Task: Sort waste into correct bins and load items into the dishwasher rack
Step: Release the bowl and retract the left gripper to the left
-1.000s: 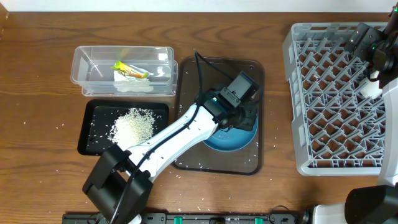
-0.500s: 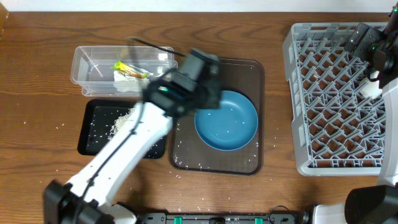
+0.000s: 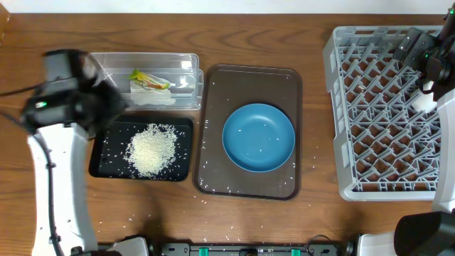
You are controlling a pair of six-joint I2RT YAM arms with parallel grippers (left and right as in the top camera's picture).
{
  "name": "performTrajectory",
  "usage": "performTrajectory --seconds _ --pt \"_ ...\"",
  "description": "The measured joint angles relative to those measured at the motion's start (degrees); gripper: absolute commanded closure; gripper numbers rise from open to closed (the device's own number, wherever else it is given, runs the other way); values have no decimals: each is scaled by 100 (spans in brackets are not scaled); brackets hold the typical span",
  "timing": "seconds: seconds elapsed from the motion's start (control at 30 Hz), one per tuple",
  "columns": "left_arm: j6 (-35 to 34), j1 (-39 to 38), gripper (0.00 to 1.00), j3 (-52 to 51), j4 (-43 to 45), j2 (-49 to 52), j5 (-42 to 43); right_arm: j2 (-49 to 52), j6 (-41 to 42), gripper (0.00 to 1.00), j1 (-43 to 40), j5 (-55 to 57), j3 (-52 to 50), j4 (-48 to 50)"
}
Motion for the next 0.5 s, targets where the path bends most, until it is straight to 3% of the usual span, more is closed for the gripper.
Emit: performTrajectory --seconds 0.07,0.23,0.37,0.5 --pt "-85 496 21 0 -136 0 -11 2 90 1 0 -61 0 280" --pt "-133 1419 16 0 -313 0 -13 0 387 1 0 -442 28 542" --pt "-146 1744 14 0 -313 0 -15 0 713 1 0 -809 28 529" --pt "-146 1827 12 0 -313 0 -13 11 1019 1 37 -2127 28 516"
